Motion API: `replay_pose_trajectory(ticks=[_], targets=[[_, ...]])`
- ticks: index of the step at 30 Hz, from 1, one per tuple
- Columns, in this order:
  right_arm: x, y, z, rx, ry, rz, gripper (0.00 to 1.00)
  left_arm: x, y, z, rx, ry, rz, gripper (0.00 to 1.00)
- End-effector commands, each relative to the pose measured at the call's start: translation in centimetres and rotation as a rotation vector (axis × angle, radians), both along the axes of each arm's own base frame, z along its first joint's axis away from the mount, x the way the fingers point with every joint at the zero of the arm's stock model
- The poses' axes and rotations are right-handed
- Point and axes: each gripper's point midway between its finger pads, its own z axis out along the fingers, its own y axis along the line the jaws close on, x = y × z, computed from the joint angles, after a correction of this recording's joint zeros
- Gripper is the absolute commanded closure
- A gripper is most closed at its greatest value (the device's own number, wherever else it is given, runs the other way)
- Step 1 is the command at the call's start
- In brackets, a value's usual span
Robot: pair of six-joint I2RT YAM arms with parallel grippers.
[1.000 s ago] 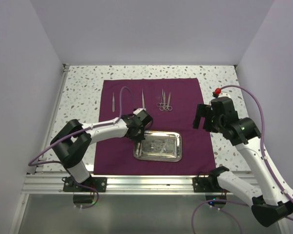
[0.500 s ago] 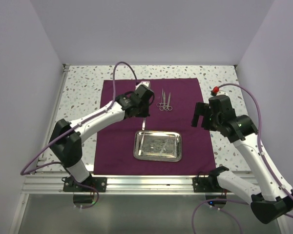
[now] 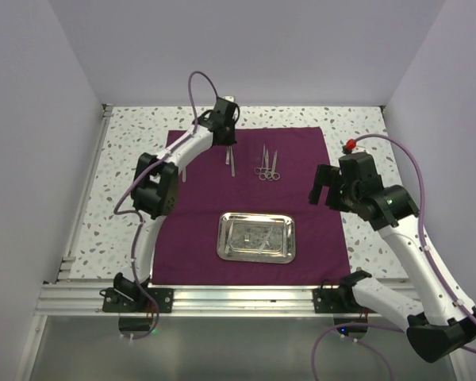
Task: Open and lay out the surgical kit
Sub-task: Place the medical item in the surgical kit, then pick up the medical item from the container.
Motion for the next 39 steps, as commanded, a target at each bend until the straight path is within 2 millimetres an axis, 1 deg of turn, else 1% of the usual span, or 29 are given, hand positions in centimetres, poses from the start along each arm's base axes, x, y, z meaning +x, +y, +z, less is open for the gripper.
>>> replay_pose_trajectory(ticks=[1, 2, 3, 4, 6, 7, 8, 9, 10, 11, 13, 14, 15, 16, 17, 18, 19, 20, 21, 22, 23, 24, 25, 27, 28, 30, 31, 34, 39], targets=[[-0.2, 0.1, 0.8, 0.030, -0.016, -0.020, 0.02, 2.4, -1.0, 0.1, -0.051, -0.017, -0.049, 1.00], [-0.2, -0.1, 0.9, 0.024, -0.019, -0.024, 0.02, 2.8, -1.3, 0.2, -0.064, -0.018, -0.051, 1.00], [-0.2, -0.2, 1.0, 0.017, -0.020, -0.024, 0.02, 2.8, -1.3, -1.1, -0.067, 0.005, -0.043, 0.99], [-0.2, -0.3, 0.8, 0.001, -0.012, -0.018, 0.02, 2.8, -1.4, -1.3, -0.072, 0.011, -0.044, 0.97], [0.1, -0.5, 1.0, -0.015, -0.016, -0.016, 0.02, 2.3, -1.5, -1.7, -0.087, 0.032, -0.043, 0.95], [0.4, -0.5, 0.9, -0.023, -0.012, -0.015, 0.02, 1.5, -1.2, -2.7, -0.080, 0.058, -0.039, 0.93], [0.5, -0.4, 1.0, -0.022, -0.015, -0.015, 0.02, 1.4, -1.3, -1.6, -0.096, 0.041, -0.043, 0.90], [0.7, -0.3, 1.0, -0.021, -0.016, -0.013, 0.02, 1.0, -1.3, -1.4, -0.104, 0.041, -0.046, 0.83], [1.0, -0.1, 1.0, -0.016, -0.016, -0.012, 0.02, 0.2, -1.0, -2.1, -0.102, 0.060, -0.048, 0.65], [1.1, 0.1, 0.9, -0.012, -0.018, -0.009, 0.02, -0.3, -1.0, -0.9, -0.115, 0.050, -0.054, 0.60], [1.6, 0.3, 1.0, 0.001, -0.028, -0.013, 0.02, -1.9, -0.6, -1.1, -0.110, 0.079, -0.058, 0.51], [1.7, 0.4, 0.8, 0.002, -0.025, -0.013, 0.02, -2.6, -0.6, 1.3, -0.114, 0.048, -0.059, 0.50], [1.8, 0.5, 0.8, 0.007, -0.025, -0.011, 0.02, -3.4, -0.5, 2.0, -0.113, 0.040, -0.059, 0.49], [2.0, 0.7, 0.8, 0.017, -0.030, -0.010, 0.02, -5.1, 0.0, 1.2, -0.092, 0.069, -0.060, 0.48], [2.0, 0.8, 0.6, 0.021, -0.027, -0.009, 0.02, -6.2, -0.3, 4.2, -0.100, 0.012, -0.069, 0.49], [2.0, 1.0, 0.5, 0.026, -0.027, -0.007, 0.02, -7.2, -0.3, 4.8, -0.094, 0.003, -0.074, 0.48], [2.1, 1.1, 0.5, 0.033, -0.028, -0.005, 0.02, -9.5, -0.5, 3.8, -0.068, 0.031, -0.094, 0.48], [2.1, 1.1, 0.3, 0.034, -0.027, -0.006, 0.02, -10.6, -0.3, 6.0, -0.075, -0.008, -0.093, 0.49], [2.0, 1.2, 0.1, 0.033, -0.023, -0.002, 0.01, -11.8, -0.3, 6.3, -0.078, -0.007, -0.094, 0.48], [2.1, 1.2, 0.1, 0.037, -0.024, -0.006, 0.01, -13.7, 0.1, 5.0, -0.058, 0.029, -0.097, 0.49], [2.0, 1.2, -0.1, 0.037, -0.022, -0.005, 0.02, -15.3, -0.6, 6.4, -0.067, 0.001, -0.119, 0.49], [1.9, 1.2, 0.0, 0.039, -0.028, -0.004, 0.02, -17.6, -0.9, 5.0, -0.051, 0.038, -0.136, 0.50], [1.9, 1.1, -0.1, 0.039, -0.025, -0.007, 0.02, -18.1, -0.4, 4.9, -0.052, 0.042, -0.124, 0.50], [1.7, 1.0, 0.0, 0.037, -0.027, -0.005, 0.02, -20.5, -1.2, 5.0, -0.082, 0.052, -0.139, 0.51], [1.6, 0.9, 0.1, 0.036, -0.029, -0.009, 0.02, -22.1, -1.3, 3.6, -0.075, 0.079, -0.154, 0.52], [1.4, 0.8, 0.2, 0.035, -0.033, -0.010, 0.02, -23.5, -1.5, 2.8, -0.083, 0.095, -0.163, 0.53], [1.2, 0.7, 0.3, 0.033, -0.032, -0.011, 0.02, -24.8, -1.6, 1.7, -0.066, 0.117, -0.180, 0.53], [0.8, 0.5, 0.5, 0.029, -0.034, -0.011, 0.02, -26.4, -1.9, 0.2, -0.054, 0.135, -0.191, 0.55], [0.2, -0.1, 0.8, 0.017, -0.036, -0.015, 0.02, -27.3, -2.6, -1.0, -0.075, 0.158, -0.202, 0.56]])
